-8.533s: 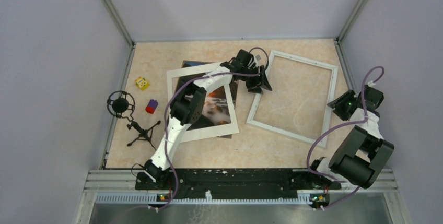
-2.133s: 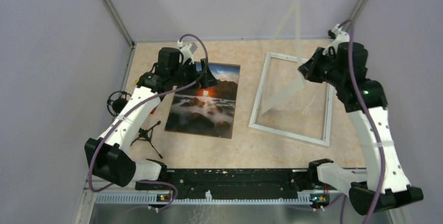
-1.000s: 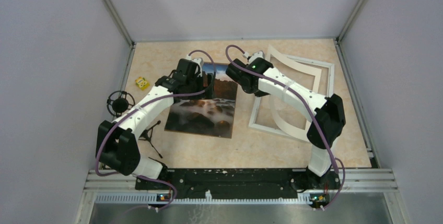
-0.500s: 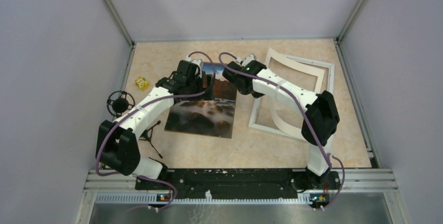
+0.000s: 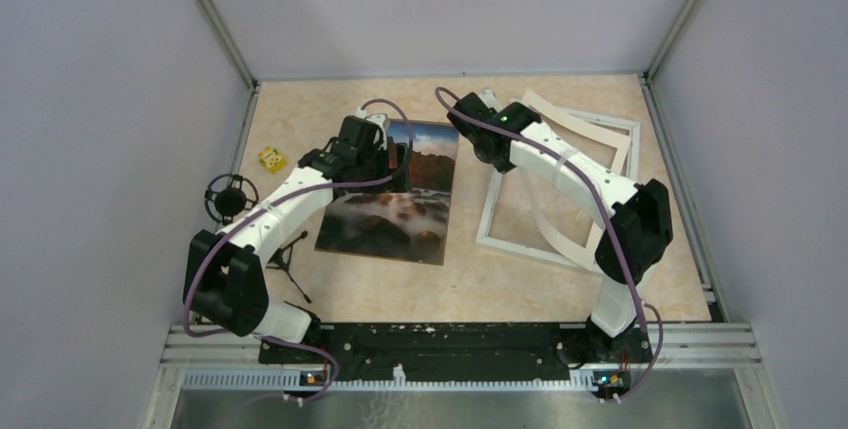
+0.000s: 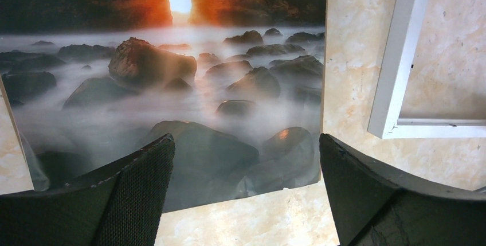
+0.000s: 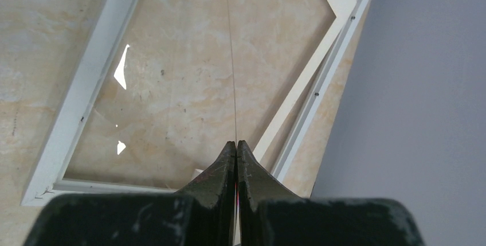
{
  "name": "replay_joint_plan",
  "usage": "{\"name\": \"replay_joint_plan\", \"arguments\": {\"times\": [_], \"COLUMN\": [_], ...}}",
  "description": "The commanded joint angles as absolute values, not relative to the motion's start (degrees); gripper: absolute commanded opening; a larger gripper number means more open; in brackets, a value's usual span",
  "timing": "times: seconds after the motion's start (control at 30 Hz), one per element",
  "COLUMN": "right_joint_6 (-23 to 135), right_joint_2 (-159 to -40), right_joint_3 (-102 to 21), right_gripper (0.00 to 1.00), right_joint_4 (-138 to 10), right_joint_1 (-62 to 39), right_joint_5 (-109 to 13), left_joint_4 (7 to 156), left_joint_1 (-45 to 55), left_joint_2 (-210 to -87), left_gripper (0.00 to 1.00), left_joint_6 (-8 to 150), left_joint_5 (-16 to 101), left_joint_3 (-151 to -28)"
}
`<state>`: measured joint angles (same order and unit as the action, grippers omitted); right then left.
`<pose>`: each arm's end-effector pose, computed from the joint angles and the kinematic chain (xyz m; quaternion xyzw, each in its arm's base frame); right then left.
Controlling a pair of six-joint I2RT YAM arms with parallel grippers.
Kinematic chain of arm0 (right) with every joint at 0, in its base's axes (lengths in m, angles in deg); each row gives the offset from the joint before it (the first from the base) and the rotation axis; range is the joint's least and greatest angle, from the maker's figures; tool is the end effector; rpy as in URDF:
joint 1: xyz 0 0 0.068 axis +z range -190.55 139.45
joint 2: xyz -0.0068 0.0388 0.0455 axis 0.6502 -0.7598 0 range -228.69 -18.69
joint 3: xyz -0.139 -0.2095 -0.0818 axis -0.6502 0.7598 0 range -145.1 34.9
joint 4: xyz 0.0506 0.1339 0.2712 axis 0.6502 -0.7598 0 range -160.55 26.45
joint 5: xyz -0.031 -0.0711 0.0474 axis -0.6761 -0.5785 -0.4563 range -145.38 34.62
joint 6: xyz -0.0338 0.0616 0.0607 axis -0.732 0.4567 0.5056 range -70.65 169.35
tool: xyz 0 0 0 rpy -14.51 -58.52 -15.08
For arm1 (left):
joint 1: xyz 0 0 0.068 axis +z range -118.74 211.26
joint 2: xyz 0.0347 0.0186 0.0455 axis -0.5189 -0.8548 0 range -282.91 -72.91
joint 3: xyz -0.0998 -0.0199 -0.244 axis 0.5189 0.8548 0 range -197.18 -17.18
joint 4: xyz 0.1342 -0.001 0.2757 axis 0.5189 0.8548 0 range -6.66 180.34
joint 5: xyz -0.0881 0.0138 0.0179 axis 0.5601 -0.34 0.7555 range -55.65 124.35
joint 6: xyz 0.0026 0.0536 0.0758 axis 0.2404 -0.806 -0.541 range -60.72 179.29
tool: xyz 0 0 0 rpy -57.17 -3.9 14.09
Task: Put the photo into the frame
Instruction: Place the photo frame item in the photo frame.
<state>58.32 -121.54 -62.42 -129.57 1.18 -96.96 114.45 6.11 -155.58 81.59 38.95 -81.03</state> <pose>0.3482 0.2364 0.2643 -0.2057 0.9014 -0.2524 0.2856 0.3458 -0.1698 0.2086 0.0370 0.9381 -0.1722 0.2981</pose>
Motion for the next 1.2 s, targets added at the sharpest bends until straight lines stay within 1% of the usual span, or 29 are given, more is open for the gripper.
{"name": "replay_joint_plan", "arguments": {"times": [0.0, 0.13, 0.4, 0.53, 0.83, 1.03, 1.17], "right_joint_6": [54.89, 54.75, 53.59, 53.37, 52.34, 55.03, 56.03], "right_joint_2": [-120.92, -122.1, -121.87, -120.81, -118.17, -115.99, -115.6], "right_joint_3": [-67.5, -69.33, -68.83, -64.88, -58.11, -54.29, -50.98], "right_gripper": [0.0, 0.0, 0.0, 0.0, 0.0, 0.0, 0.0], "right_joint_4": [-128.68, -128.67, -127.91, -128.02, -127.11, -124.34, -122.4], "right_joint_1": [1.28, 1.28, 1.34, 1.14, 1.1, 0.49, 0.49], "right_joint_5": [-94.53, -93.04, -92.45, -95.08, -95.2, -93.77, -94.91], "left_joint_4": [112.08, 112.02, 111.77, 111.89, 111.73, 111.72, 111.72], "left_joint_1": [6.16, 6.14, 6.14, 6.15, 6.13, 6.14, 6.12], "left_joint_2": [-155.26, -155.35, -155.44, -155.3, -155.36, -155.36, -155.26], "left_gripper": [0.98, 0.98, 0.98, 0.98, 0.98, 0.98, 0.98], "left_joint_6": [80.73, 80.73, 80.8, 80.73, 80.82, 80.82, 80.73], "left_joint_5": [39.47, 39.65, 40.07, 39.72, 40.59, 40.72, 40.72], "left_joint_3": [-80.41, -80.44, -80.36, -80.28, -80.16, -80.24, -80.19]}}
